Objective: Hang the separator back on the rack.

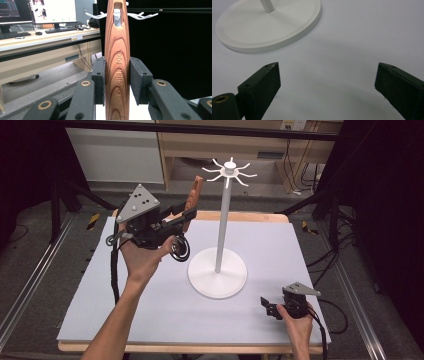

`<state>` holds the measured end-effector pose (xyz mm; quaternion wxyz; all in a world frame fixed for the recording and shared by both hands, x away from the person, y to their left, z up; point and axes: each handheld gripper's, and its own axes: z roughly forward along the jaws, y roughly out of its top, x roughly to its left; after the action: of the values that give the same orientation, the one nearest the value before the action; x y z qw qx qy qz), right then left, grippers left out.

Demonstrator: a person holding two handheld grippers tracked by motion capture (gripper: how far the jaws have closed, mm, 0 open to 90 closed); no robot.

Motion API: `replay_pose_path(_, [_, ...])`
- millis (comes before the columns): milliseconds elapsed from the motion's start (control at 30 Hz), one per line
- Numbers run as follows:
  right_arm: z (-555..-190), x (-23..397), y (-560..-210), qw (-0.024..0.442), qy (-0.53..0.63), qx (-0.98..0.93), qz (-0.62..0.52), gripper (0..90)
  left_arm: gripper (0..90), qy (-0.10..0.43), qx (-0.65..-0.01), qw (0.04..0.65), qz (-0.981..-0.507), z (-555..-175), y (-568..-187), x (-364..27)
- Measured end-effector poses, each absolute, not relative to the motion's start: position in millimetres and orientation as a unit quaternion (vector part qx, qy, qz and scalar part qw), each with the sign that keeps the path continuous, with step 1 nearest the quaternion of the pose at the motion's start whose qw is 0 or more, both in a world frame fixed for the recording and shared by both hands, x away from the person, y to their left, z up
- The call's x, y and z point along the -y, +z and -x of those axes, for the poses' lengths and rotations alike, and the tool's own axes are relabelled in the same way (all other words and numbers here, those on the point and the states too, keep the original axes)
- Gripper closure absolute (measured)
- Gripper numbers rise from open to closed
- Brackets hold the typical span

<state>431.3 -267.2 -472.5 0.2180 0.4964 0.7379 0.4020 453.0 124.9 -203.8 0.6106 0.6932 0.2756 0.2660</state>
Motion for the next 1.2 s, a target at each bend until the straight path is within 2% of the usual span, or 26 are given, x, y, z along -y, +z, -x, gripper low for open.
replay_pose_path(1200, [-431.0,268.9,-472.0,0.214,0.403,-0.736,-0.501,6.9,67.2,0.254,-0.279,0.599,-0.706,-476.4,-205.3,-101.7])
